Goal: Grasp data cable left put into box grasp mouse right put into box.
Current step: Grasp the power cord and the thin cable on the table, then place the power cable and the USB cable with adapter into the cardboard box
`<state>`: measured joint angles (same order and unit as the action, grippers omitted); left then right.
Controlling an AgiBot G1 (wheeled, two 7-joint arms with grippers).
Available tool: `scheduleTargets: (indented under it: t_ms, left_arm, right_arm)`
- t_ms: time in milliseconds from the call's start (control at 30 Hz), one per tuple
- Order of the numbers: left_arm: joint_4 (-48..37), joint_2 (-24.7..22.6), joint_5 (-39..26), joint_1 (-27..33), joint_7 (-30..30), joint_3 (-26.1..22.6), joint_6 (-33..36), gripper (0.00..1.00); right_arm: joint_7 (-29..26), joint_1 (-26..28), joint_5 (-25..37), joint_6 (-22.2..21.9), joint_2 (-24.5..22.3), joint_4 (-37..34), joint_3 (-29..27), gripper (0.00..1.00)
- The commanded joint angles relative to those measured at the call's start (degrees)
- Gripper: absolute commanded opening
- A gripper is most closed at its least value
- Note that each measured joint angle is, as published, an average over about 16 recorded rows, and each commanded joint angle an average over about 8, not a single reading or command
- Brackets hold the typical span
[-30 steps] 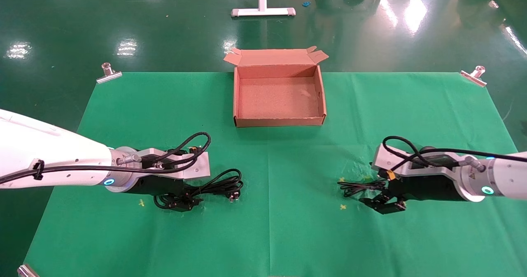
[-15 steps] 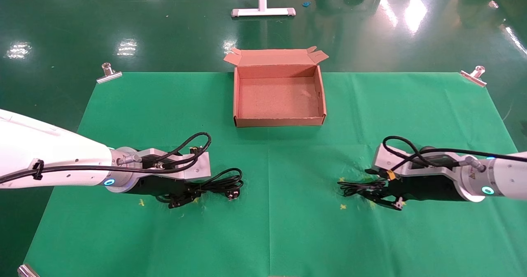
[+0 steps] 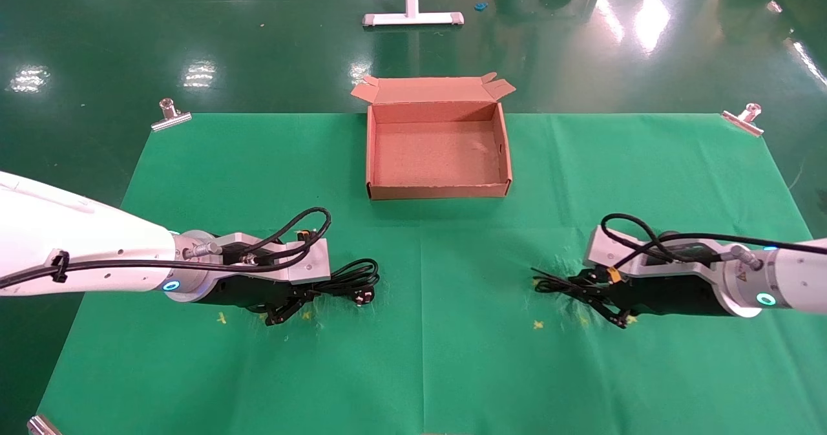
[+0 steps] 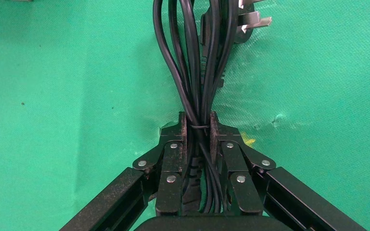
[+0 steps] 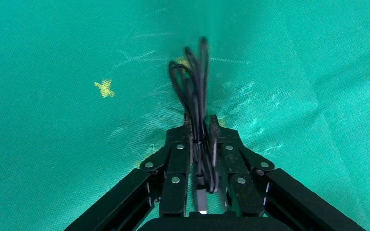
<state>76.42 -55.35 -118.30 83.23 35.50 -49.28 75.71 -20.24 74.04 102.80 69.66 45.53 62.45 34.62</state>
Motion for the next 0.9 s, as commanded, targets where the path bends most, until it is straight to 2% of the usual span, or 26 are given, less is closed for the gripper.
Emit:
scheduleTargets:
  t_ms: [33, 333, 500, 667, 767, 900]
  left_arm:
    - [0.0, 0.0, -0.01, 0.0, 0.0, 0.0, 0.0, 0.0]
    - [-0.22, 0.06, 0.95, 0.45, -0.09, 0.52, 0.03, 0.0]
    - [0.27, 1.19, 4.93, 2.79, -1.76, 2.73, 0.37, 0.0]
    - [0.55, 2.03, 8.91, 6.35, -2.7, 5.48, 0.64, 0.0]
    - [-0.5, 0.52, 9.14, 8.28, -2.09, 6.63, -1.1, 0.0]
    - [-5.45, -4.76, 6.92, 10.24, -2.96, 6.9, -6.51, 0.0]
  right_arm:
    - [0.0, -0.01, -0.01, 0.0, -0.01, 0.01, -0.01, 0.0]
    - [-0.04, 0.02, -0.07, 0.01, -0.02, -0.01, -0.04, 0.0]
    - [-0.64, 1.28, -1.39, 0.38, -0.99, -0.35, -1.17, 0.0]
    - [-1.3, 4.91, -4.03, 0.6, -3.05, -2.15, -3.93, 0.0]
    - [-1.3, 7.92, -5.18, 0.34, -3.75, -4.31, -5.52, 0.0]
    - [-0.86, 12.41, -5.97, 0.12, -3.85, -7.56, -7.05, 0.0]
